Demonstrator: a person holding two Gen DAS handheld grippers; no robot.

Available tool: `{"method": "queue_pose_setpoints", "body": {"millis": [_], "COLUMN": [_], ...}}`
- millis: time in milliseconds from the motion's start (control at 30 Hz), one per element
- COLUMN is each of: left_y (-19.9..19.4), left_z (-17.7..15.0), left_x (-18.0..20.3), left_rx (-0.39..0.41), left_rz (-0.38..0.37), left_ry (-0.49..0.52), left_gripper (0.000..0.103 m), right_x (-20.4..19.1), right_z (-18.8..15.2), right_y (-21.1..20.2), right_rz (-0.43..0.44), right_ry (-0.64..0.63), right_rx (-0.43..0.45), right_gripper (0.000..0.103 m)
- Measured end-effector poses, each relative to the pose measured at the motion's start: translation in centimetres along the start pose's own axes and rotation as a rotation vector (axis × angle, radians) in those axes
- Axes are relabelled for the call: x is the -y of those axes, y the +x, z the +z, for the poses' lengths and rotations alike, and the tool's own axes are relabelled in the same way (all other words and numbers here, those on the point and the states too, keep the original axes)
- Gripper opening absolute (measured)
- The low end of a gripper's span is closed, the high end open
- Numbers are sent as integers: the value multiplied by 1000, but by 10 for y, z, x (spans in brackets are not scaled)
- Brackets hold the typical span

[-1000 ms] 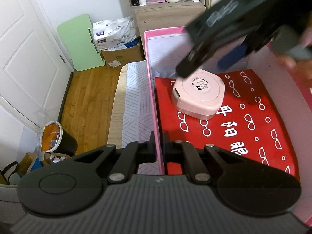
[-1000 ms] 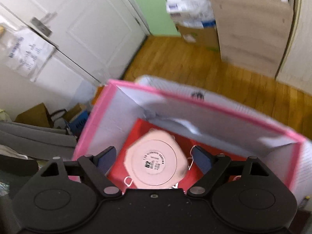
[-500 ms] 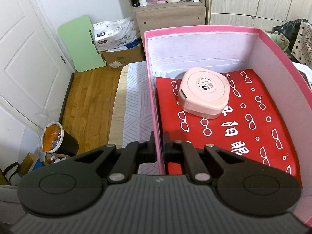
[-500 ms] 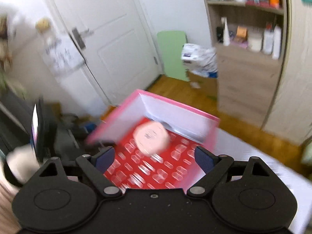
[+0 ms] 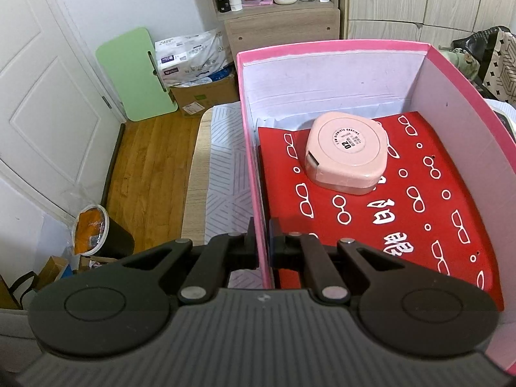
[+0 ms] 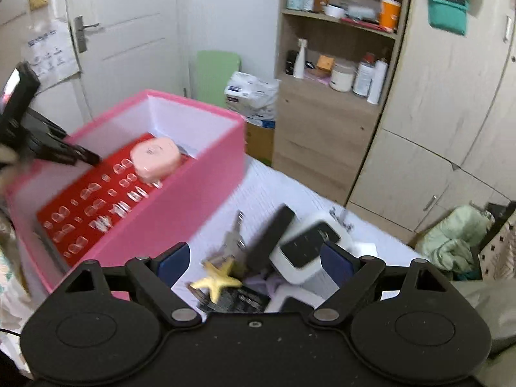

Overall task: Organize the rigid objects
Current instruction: 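Grasp the black phone-like device on the table with the right tool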

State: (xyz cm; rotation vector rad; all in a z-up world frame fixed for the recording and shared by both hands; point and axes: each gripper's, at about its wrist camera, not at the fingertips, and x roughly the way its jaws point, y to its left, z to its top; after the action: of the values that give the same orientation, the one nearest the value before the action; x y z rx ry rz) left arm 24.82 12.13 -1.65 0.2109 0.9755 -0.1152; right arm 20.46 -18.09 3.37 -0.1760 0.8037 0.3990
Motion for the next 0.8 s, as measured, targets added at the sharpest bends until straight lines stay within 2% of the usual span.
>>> {"method": "queue_pose_setpoints", "body": {"millis": [67,233,367,467,500,533,600,800], "left_y": [0,0,0,0,0,0,-1,-1], "left_z": [0,0,0,0,0,0,0,-1], "left_x": [0,0,0,1,0,0,0,0], "left_rx": [0,0,1,1,1,1,2,2], "left_rz": [2,1,2,1,0,-1,-3,-3], "left_ry": [2,1,2,0,-1,-2,-3,-2], "left_gripper": [5,5,5,5,5,5,5,5], "right_x": [8,24,27,24,22,20,17,9], "right_z": [-8,-12,-12,-11,-11,-12,-13,-9], "right_y": [9,38,61,76,81,83,86,69], "right_rz": [15,116,146,133,118,104,93,87], "right_ry": [47,204,254,254,247,238,228,205], "right_rx": [-3,-20,-31,-43,-44,-45,-37,10], "right_gripper": [85,66,62,56,49,36,27,23]}}
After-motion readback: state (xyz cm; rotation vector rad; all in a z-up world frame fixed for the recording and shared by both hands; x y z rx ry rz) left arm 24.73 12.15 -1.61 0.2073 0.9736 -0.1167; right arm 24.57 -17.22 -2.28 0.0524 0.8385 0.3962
